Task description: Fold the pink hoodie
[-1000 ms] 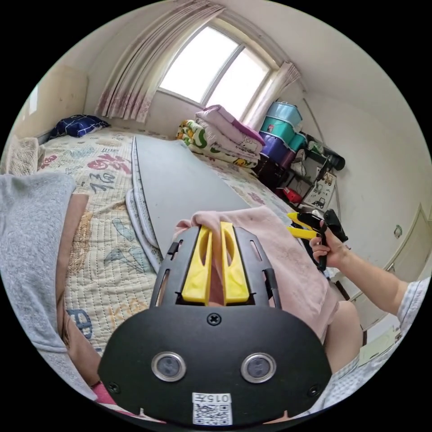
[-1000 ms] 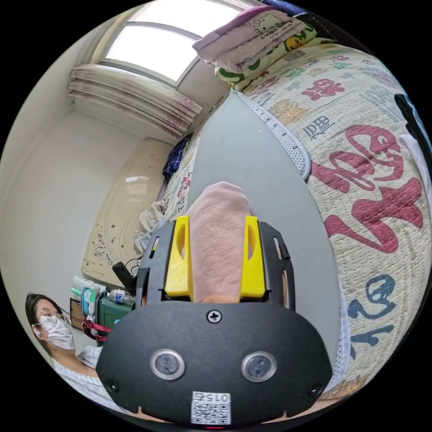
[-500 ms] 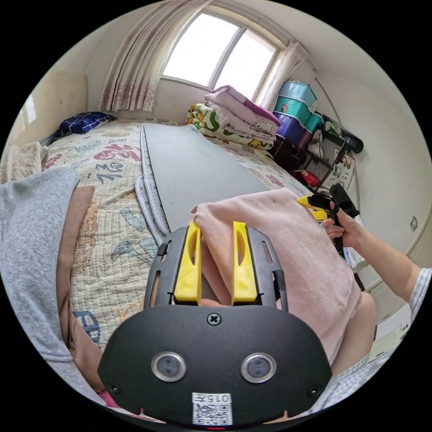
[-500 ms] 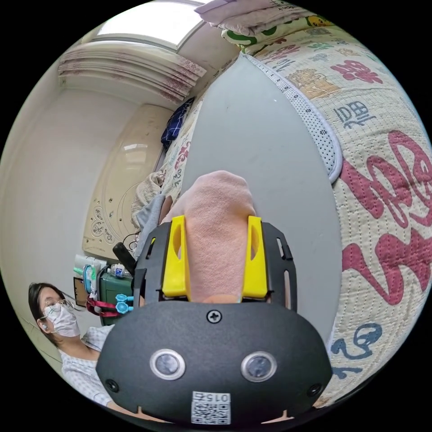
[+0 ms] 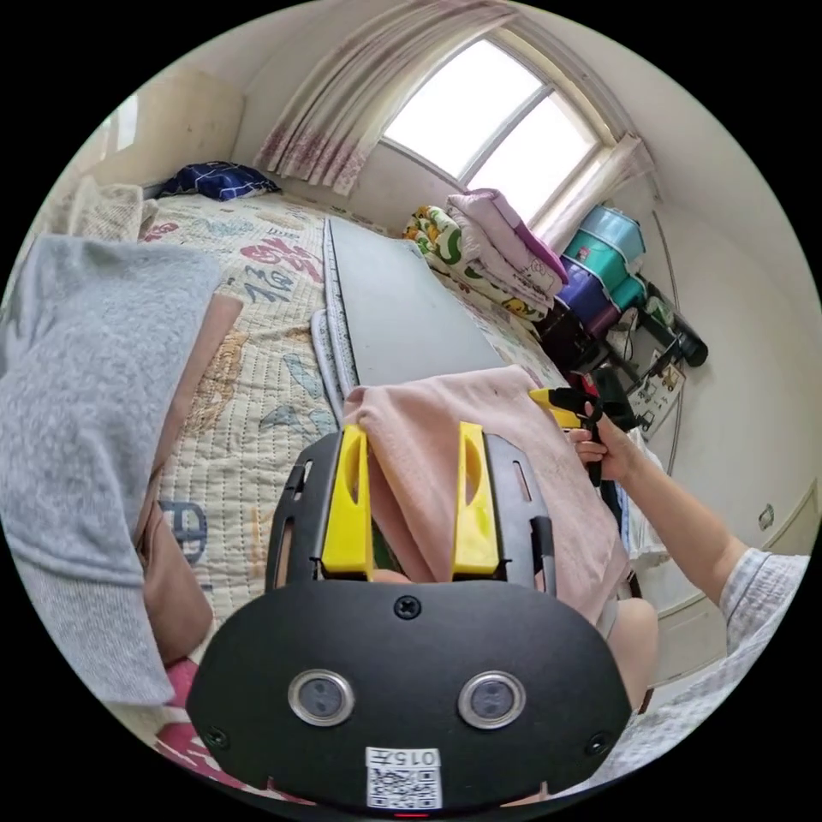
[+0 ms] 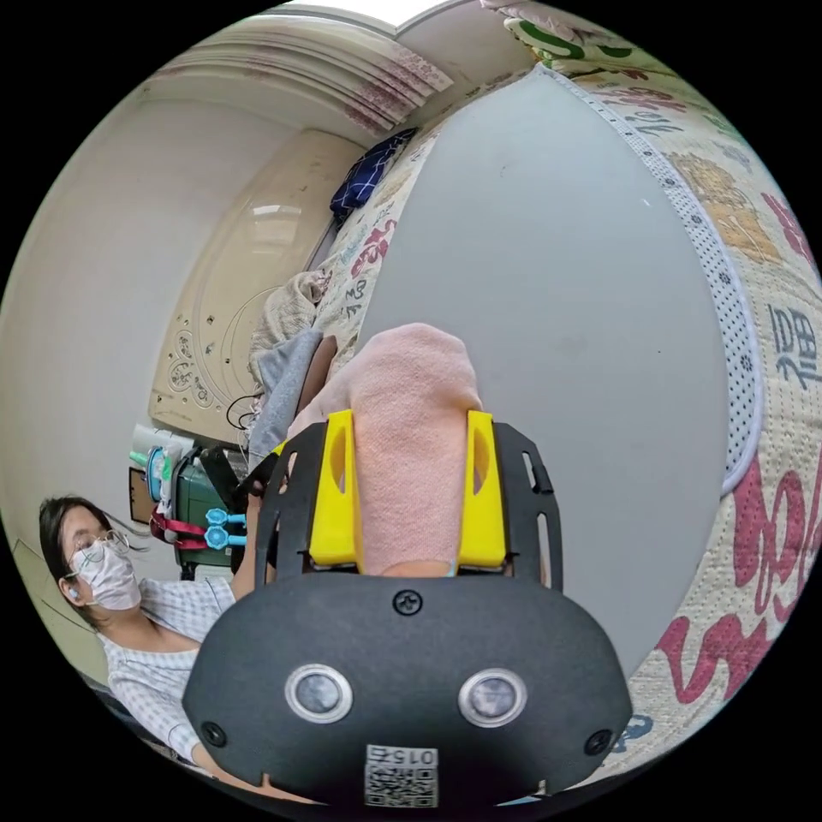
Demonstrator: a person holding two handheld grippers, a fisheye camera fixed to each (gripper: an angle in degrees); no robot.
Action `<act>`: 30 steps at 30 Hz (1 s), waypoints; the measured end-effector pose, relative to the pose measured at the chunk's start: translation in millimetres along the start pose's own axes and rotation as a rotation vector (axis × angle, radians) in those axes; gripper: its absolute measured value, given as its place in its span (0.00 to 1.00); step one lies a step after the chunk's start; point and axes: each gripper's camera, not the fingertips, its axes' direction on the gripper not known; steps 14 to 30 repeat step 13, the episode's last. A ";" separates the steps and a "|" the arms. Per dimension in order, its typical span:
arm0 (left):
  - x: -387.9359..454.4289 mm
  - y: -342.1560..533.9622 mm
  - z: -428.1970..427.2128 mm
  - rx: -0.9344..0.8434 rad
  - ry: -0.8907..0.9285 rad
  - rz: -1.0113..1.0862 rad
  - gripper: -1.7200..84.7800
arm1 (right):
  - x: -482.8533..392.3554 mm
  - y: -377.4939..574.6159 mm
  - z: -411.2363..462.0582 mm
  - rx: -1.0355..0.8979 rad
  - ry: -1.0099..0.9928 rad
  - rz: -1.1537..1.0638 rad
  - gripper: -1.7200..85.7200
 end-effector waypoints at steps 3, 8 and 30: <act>6.4 16.5 -21.3 0.103 -0.039 -0.097 0.26 | 6.8 -17.2 23.0 -0.039 -0.008 -0.023 0.22; -11.7 3.7 11.6 0.020 0.018 -0.202 0.29 | 18.3 -36.7 67.1 -0.078 -0.018 -0.057 0.22; -18.4 -2.7 42.2 -0.007 0.118 -0.254 0.25 | 33.7 -44.1 107.6 -0.091 -0.026 -0.034 0.22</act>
